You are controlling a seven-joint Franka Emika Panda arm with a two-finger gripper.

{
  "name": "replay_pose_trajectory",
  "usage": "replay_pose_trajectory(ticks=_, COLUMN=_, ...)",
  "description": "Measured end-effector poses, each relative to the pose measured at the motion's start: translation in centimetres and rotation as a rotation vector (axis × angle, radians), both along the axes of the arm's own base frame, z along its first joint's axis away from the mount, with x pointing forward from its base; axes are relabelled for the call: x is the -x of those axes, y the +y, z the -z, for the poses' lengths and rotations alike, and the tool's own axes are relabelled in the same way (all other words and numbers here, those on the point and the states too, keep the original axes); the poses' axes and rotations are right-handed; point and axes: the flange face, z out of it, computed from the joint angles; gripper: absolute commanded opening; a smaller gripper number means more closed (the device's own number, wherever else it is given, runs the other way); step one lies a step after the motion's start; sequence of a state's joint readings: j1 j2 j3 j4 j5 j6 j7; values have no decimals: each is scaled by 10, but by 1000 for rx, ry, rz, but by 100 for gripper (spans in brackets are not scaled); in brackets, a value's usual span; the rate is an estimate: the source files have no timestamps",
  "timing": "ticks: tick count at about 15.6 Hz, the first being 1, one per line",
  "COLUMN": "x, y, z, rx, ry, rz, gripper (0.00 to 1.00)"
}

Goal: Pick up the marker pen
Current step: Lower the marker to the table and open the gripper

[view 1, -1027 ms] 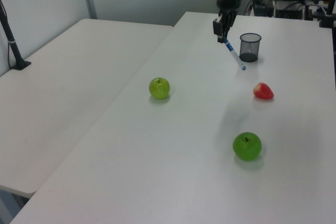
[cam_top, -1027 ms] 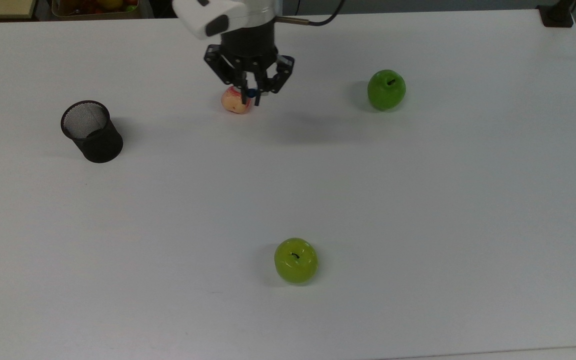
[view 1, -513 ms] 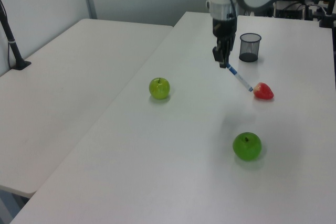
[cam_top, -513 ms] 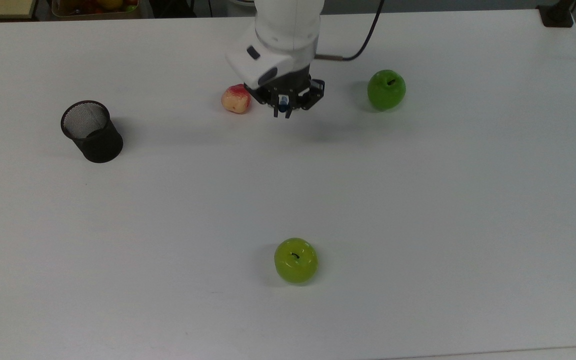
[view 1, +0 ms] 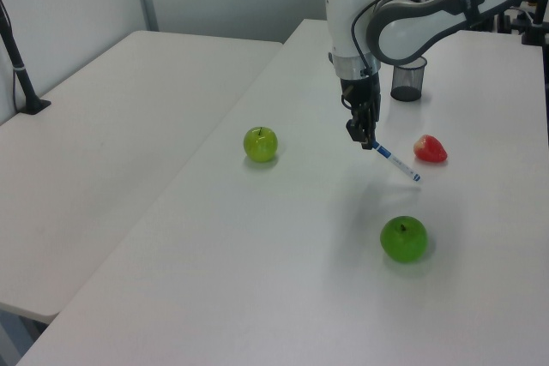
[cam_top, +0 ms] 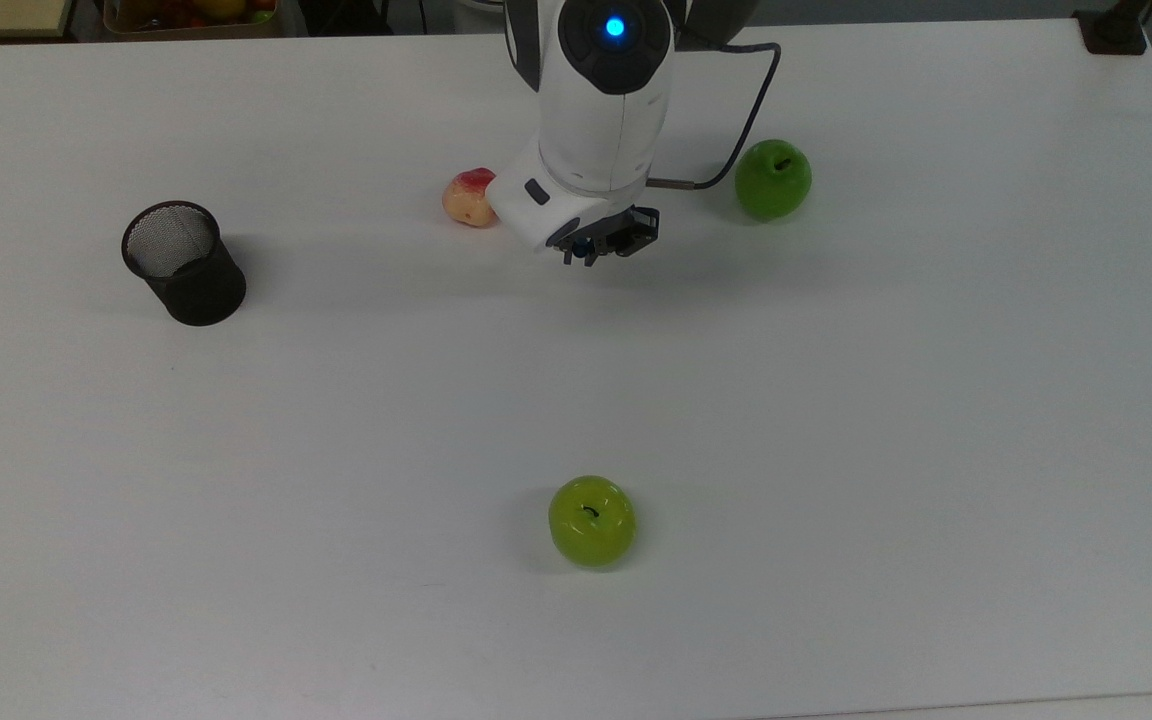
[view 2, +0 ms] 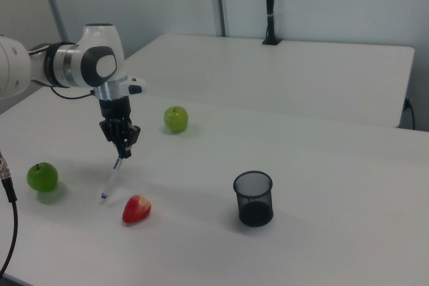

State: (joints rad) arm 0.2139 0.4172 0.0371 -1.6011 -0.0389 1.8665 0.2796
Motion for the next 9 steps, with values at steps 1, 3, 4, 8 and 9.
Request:
replay_pose_trajectory(ticks=1, x=0, y=0, z=2, rx=1, ry=3, rz=0, gripper=3)
replay_pose_trajectory(ticks=3, x=0, y=0, z=5, rx=2, ry=8, rz=0, gripper=7)
replay_pose_trajectory(ticks=4, x=-1, y=0, z=7, rx=2, ry=10, rz=0, gripper=13)
replay_pose_trajectory(ticks=8, x=-1, y=0, z=10, rx=3, ry=14, rz=0, gripper=55)
replay_pose_trajectory(ticks=9, x=-1, y=0, z=10, rx=3, ry=14, rz=0, gripper=85)
